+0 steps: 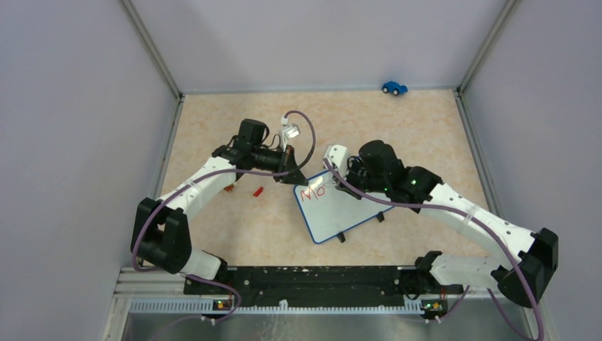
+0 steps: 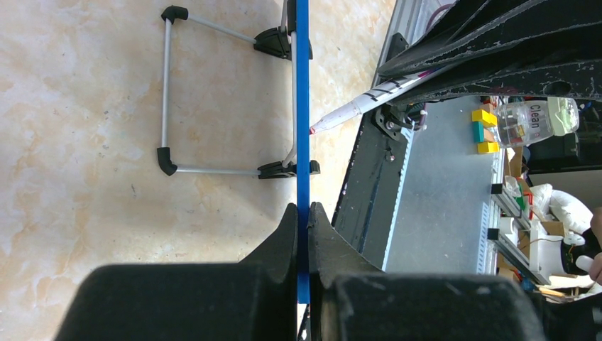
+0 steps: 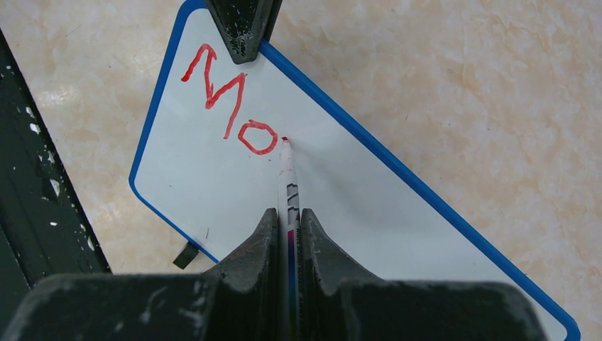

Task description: Write a sentence on the whiteboard

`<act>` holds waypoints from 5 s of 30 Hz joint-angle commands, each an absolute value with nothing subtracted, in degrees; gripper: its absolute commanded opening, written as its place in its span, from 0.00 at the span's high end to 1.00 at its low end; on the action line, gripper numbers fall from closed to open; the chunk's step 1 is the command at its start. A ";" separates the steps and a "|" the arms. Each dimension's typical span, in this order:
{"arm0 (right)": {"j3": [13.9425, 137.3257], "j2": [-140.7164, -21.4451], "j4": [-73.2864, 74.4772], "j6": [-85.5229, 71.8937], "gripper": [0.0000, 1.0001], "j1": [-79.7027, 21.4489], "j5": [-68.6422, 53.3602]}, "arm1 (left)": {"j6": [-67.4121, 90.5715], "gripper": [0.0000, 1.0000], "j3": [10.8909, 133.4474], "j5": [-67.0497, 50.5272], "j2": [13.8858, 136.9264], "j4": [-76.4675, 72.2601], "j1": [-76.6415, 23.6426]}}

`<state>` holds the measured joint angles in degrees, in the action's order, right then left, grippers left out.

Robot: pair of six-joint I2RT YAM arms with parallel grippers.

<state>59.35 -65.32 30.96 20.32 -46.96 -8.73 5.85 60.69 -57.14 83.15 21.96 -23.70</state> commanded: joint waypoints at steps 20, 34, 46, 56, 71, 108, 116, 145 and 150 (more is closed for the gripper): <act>56.36 -63.94 32.88 21.96 1.00 -46.59 -6.62 | 4.92 1.00 61.26 -58.58 83.79 22.68 -23.91; 61.93 -64.28 30.58 19.54 1.00 -46.48 -3.26 | 4.94 1.00 61.00 -59.01 83.50 22.41 -23.91; 61.99 -62.79 33.03 21.20 1.00 -46.32 -6.90 | 4.93 1.00 60.72 -59.13 83.13 22.19 -23.91; 58.53 -61.14 33.49 21.81 1.00 -46.32 -6.50 | 5.12 1.00 60.64 -59.43 83.06 21.97 -23.91; 59.59 -65.62 32.93 20.84 1.00 -46.32 -2.65 | 4.66 1.00 60.21 -59.41 82.42 22.10 -23.88; 64.15 -66.30 34.06 19.51 1.00 -45.86 -4.23 | 4.76 1.00 60.38 -60.20 83.05 21.89 -23.82; 63.05 -67.15 34.39 20.12 1.00 -47.00 -5.10 | 4.66 1.00 60.37 -60.28 83.06 21.80 -23.82; 59.00 -65.54 37.80 21.89 1.00 -46.94 -1.80 | 4.67 1.00 60.29 -60.05 83.28 21.89 -23.82; 59.56 -65.04 37.61 21.59 1.00 -46.10 -0.18 | 4.66 1.00 60.29 -59.97 83.25 21.88 -23.81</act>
<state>59.61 -66.13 38.96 20.99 -46.74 -4.16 5.80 60.64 -57.39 83.53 21.82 -23.38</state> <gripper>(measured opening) 0.089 0.025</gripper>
